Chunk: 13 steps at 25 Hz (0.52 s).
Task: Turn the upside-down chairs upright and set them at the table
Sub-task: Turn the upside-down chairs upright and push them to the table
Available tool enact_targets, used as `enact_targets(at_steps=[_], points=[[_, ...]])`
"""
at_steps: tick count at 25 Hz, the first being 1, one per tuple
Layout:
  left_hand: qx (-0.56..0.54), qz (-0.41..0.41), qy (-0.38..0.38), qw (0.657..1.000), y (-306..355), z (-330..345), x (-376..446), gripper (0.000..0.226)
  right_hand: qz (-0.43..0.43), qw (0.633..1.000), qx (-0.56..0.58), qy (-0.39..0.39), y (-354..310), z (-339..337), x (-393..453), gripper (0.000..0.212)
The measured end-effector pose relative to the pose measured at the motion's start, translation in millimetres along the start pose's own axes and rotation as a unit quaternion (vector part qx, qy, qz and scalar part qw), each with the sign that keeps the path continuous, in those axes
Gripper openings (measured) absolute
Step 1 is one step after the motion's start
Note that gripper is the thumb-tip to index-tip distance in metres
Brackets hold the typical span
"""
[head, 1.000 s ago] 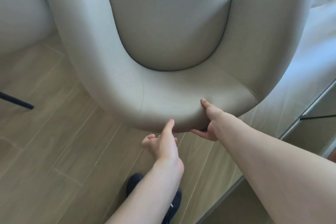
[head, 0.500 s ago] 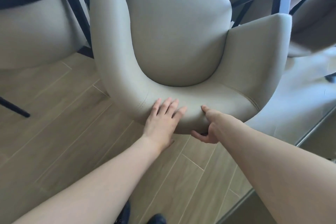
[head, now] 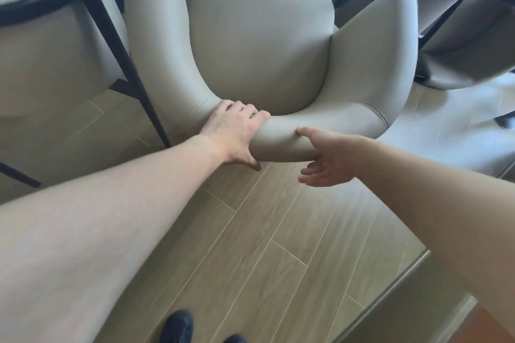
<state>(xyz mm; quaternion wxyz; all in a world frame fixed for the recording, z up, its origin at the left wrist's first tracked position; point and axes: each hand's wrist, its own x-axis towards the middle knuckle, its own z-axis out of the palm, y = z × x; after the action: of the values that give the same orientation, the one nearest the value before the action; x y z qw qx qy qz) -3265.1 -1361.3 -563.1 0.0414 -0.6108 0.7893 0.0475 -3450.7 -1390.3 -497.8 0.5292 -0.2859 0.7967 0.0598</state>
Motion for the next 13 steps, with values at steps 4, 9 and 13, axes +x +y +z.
enact_targets(at_steps=[4, 9, 13], points=[[0.009, -0.017, 0.004, 1.000, -15.3, -17.3, 26.2, 0.105, -0.380, 0.822, -0.310, 0.292, 1.0, -35.4, 15.1, 0.059], [0.019, -0.028, 0.010, 0.999, -27.0, -30.4, 45.8, 0.099, -0.424, 0.740, -0.457, 0.252, -7.8, -42.7, 41.3, 0.114], [0.027, -0.024, 0.035, 0.999, -32.9, -30.6, 51.8, 0.096, -0.414, 0.688, -0.520, 0.293, -45.2, -41.1, 53.4, 0.109]])
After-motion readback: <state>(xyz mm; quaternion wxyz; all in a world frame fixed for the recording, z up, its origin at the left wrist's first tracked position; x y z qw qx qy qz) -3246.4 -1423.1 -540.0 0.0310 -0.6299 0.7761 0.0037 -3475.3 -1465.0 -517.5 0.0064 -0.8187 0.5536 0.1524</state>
